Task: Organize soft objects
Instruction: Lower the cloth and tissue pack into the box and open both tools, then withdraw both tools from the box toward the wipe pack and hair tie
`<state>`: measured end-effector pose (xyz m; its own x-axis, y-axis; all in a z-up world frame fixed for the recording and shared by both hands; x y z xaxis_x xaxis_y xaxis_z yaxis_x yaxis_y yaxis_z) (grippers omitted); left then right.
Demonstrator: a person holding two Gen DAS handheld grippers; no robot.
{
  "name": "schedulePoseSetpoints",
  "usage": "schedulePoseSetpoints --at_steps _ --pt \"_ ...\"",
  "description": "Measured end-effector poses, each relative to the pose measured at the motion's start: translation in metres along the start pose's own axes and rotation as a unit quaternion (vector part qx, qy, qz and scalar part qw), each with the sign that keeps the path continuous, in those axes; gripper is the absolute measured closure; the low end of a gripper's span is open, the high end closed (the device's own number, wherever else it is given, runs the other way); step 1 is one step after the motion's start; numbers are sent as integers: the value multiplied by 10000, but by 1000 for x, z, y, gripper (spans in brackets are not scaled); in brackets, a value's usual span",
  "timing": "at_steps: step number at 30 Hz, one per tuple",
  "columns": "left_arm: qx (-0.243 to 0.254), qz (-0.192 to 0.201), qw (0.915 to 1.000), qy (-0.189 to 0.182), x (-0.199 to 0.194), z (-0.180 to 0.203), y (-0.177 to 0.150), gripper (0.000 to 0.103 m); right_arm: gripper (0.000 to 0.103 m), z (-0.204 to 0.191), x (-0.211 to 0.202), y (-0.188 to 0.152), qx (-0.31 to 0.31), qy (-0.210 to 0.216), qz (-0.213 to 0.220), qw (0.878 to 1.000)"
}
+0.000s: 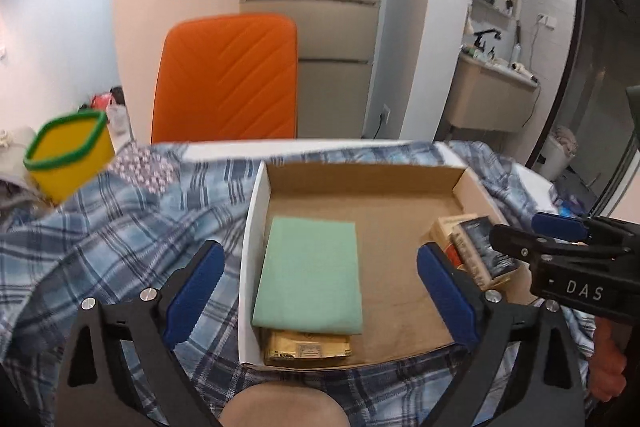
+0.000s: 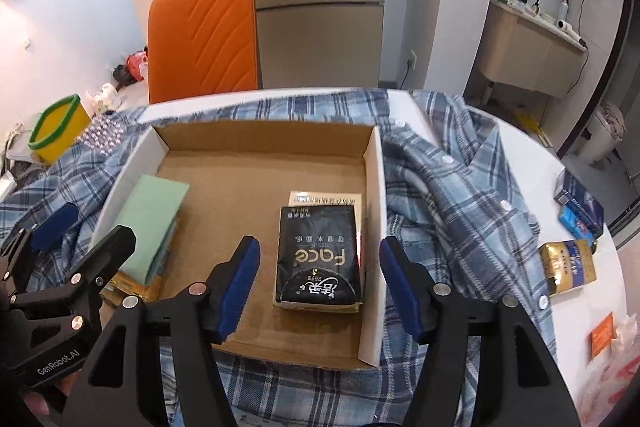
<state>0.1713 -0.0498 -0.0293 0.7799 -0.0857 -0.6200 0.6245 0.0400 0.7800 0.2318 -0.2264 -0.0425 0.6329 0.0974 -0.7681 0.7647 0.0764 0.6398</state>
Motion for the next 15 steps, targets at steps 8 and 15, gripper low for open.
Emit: schedulePoseSetpoints --at_steps 8,15 --pt "283 795 9964 40 -53 10 23 1 38 -4 -56 7 0 12 664 9978" --pt "400 1546 9871 125 -107 7 36 1 27 -4 -117 2 15 85 1571 9875"
Point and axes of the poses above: each gripper's, at about its wrist camera, not at the fingertips, and x roughly the way its jaws point, z to its right, y to its top, the point moved 1 cm from there along x, roughly the way its jaws point
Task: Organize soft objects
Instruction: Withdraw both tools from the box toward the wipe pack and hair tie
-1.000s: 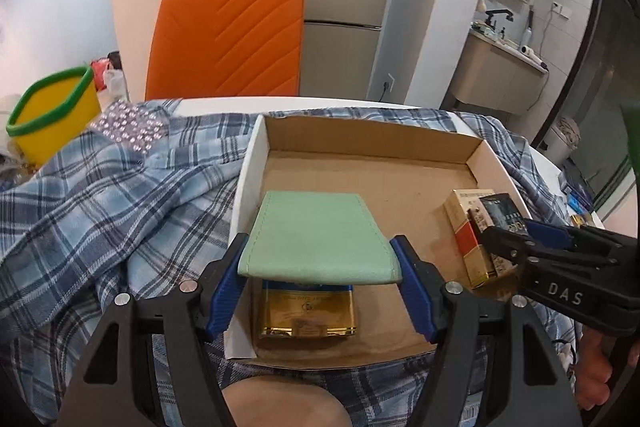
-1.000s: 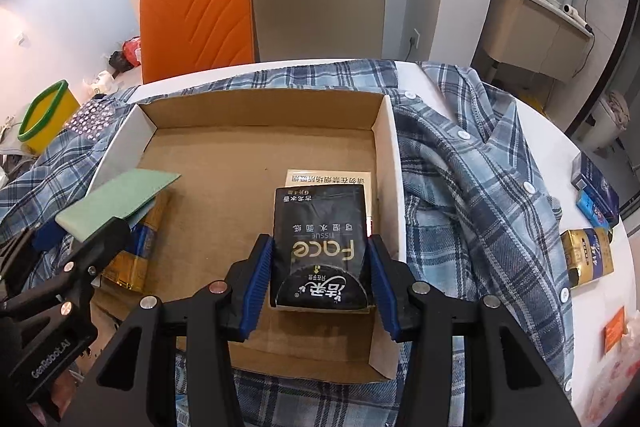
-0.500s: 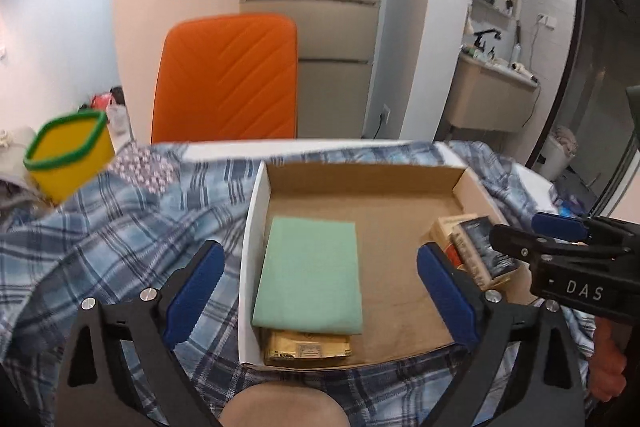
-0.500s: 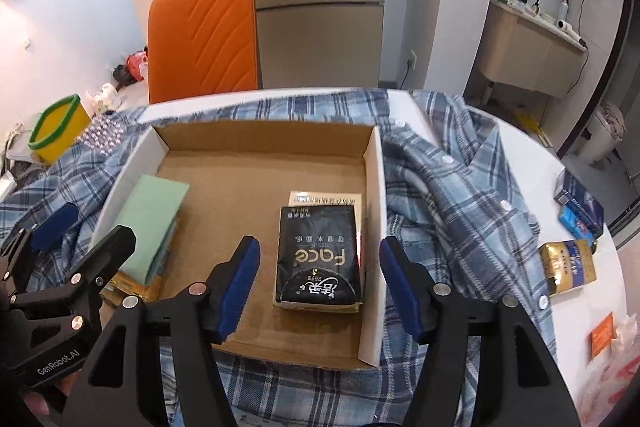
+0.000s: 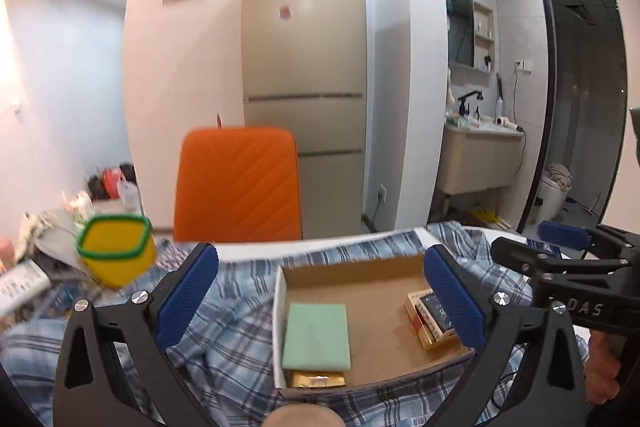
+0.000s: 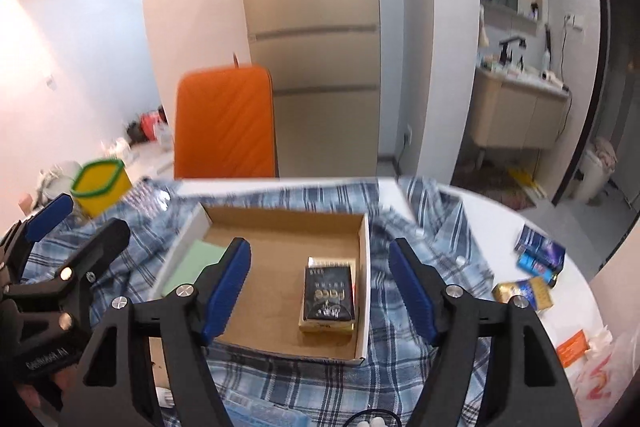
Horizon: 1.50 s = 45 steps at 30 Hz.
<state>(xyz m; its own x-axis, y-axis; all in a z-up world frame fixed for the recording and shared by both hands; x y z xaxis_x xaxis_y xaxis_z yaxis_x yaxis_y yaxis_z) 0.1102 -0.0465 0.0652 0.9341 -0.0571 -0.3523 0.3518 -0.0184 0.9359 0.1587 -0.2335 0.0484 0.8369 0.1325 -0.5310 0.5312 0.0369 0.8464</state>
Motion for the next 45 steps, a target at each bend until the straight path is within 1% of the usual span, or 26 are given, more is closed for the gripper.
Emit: schedulePoseSetpoints --at_steps 1,2,3,5,7,10,13,19,24,29,36,42,45 --pt "27 68 10000 -2 -6 0 2 1 19 1 -10 1 36 11 156 9999" --pt "35 137 9999 -17 -11 0 4 1 15 2 -18 1 74 22 297 9995" --pt "26 222 9997 -57 -17 0 6 1 14 3 -27 1 121 24 449 9989" --pt "11 351 9993 -128 -29 -1 10 1 14 4 -43 1 172 -64 668 9976" --pt "-14 473 9988 -141 -42 0 13 1 14 2 -55 1 120 -199 746 9969" --pt "-11 621 9980 -149 -57 0 16 1 14 2 -71 0 82 -196 849 9962" --pt "-15 745 9971 -170 -71 -1 17 1 14 -1 -87 -3 -12 -284 987 9947" --pt "-33 750 9969 -237 -84 -3 10 1 14 -7 -108 -14 -100 -256 1097 9936" --pt "-120 594 9978 -256 -87 -7 -7 1 14 -10 -111 -26 -96 -211 1045 9943" --pt "-266 191 9990 -312 -83 -10 -28 1 14 -12 -111 -43 -121 -237 999 9946" --pt "-257 -171 9990 -329 -79 -8 -58 1 14 -10 -99 -70 -149 -269 665 9973" --pt "-315 -470 9967 -590 -72 -4 -85 1 14 -2 -85 -90 -50 -274 368 9989" --pt "-275 -580 9966 -517 -66 -3 -94 1 14 2 -80 -98 -17 -327 247 9992"
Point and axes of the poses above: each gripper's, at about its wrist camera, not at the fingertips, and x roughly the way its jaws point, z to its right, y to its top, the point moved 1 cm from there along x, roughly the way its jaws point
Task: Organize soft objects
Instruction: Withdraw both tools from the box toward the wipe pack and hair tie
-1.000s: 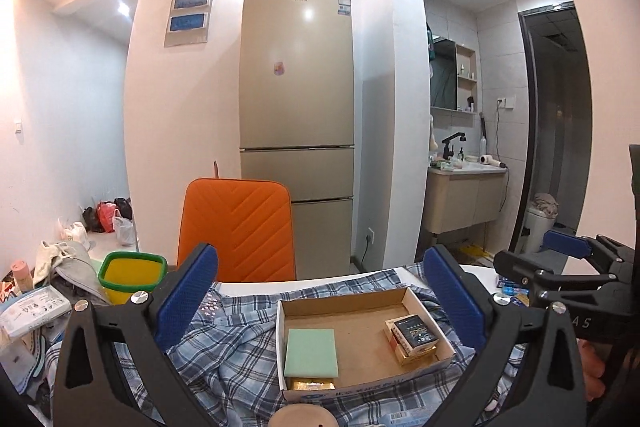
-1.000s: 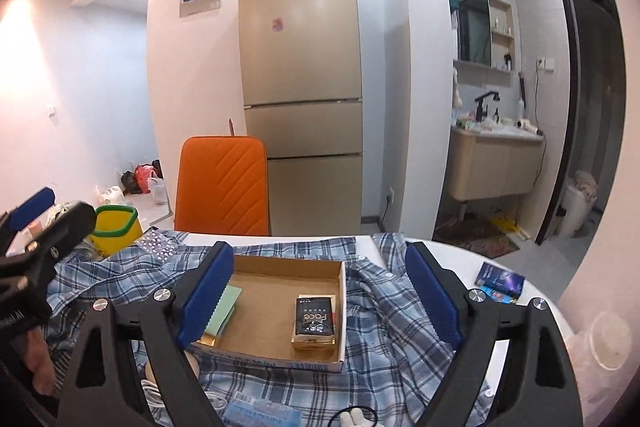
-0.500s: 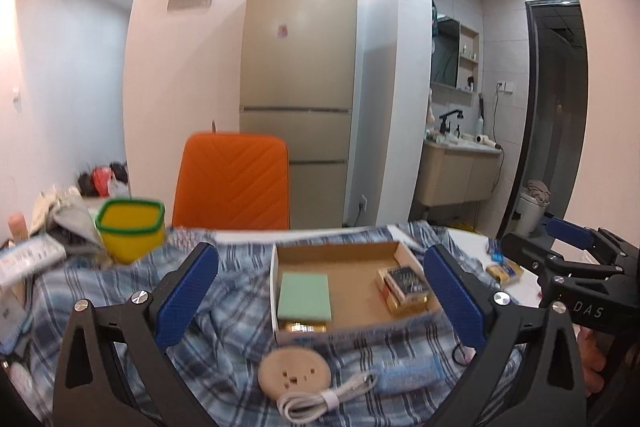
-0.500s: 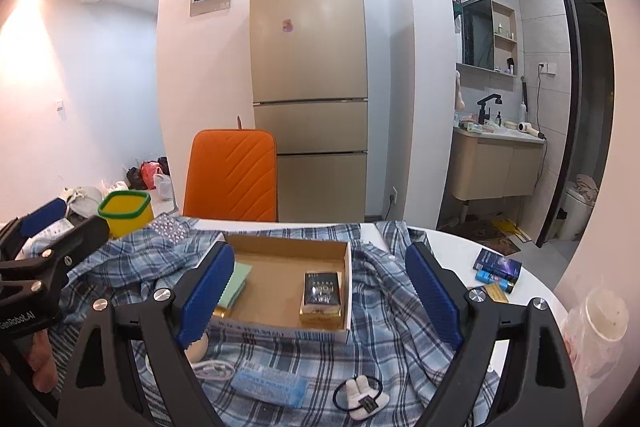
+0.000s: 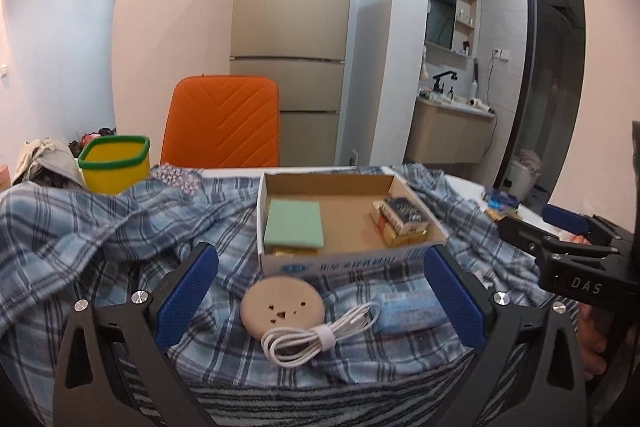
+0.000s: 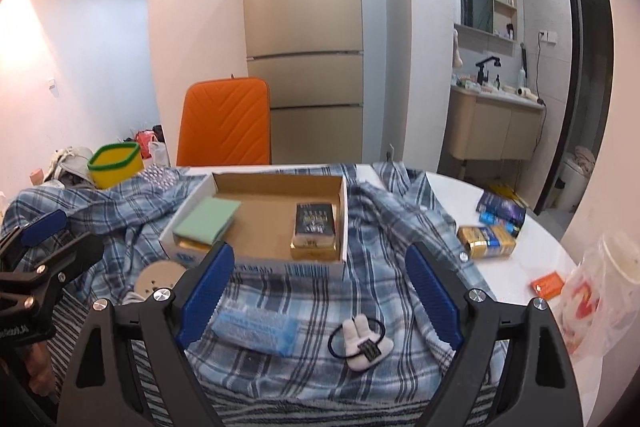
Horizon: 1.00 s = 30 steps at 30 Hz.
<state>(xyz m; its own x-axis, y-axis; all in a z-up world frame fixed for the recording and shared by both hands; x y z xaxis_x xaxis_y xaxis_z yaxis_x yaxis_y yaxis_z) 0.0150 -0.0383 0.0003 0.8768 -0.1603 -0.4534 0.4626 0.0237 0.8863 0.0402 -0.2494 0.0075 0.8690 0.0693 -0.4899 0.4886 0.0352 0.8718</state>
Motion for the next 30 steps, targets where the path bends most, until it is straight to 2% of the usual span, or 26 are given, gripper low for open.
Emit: schedulePoseSetpoints --at_steps 10,18,23,29,30 --pt "-104 -327 9994 -106 15 -5 -12 1 14 0 20 -31 -70 -77 -385 9992" --pt "-57 -658 9977 -177 25 -3 -15 1 14 5 29 -34 -31 56 -615 9981" --pt "118 -973 9943 -425 31 3 -18 1 14 13 43 -36 -284 480 -1138 9919" --pt "207 -1148 9921 -457 37 7 -21 1 14 30 60 -43 -780 892 -1612 9798" --pt "216 -1155 9920 -457 37 7 -20 1 14 32 64 -45 -793 842 -1694 9787"
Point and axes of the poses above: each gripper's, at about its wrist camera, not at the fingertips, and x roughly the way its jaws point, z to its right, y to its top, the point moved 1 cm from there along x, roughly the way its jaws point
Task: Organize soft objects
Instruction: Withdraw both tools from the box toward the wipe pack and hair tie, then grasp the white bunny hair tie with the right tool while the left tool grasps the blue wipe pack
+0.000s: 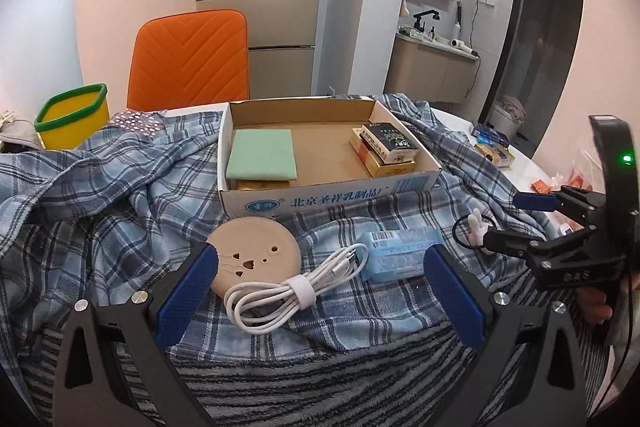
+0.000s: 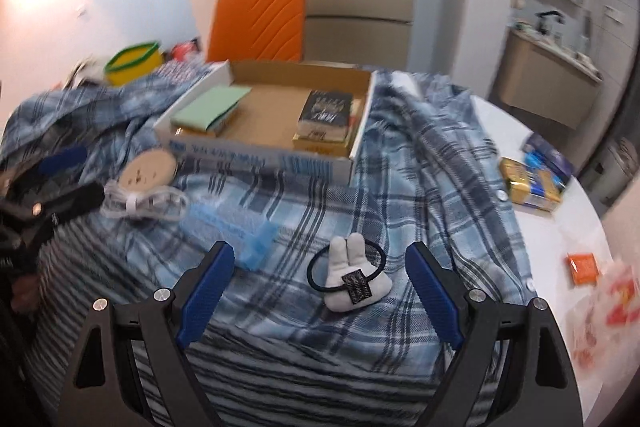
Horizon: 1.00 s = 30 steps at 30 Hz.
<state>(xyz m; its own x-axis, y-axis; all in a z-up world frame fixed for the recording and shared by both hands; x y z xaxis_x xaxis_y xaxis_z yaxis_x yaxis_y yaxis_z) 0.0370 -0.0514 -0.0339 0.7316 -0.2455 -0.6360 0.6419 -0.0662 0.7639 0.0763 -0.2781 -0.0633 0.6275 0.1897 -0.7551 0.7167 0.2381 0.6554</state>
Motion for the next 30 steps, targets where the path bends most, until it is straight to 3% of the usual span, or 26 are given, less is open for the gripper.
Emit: schedulePoseSetpoints --at_steps 5,11,21,30 --pt "73 -15 10000 17 1 3 -1 1 16 12 14 -4 303 276 -266 9988" --pt "52 -164 9999 -6 8 2 -3 1 36 14 31 -11 363 267 -624 9970" --pt "-42 -282 9996 13 13 -2 -6 1 60 14 36 -13 360 -17 -693 9969" --pt "180 -421 9989 -102 16 6 -2 2 63 16 26 -11 437 -228 -506 9975"
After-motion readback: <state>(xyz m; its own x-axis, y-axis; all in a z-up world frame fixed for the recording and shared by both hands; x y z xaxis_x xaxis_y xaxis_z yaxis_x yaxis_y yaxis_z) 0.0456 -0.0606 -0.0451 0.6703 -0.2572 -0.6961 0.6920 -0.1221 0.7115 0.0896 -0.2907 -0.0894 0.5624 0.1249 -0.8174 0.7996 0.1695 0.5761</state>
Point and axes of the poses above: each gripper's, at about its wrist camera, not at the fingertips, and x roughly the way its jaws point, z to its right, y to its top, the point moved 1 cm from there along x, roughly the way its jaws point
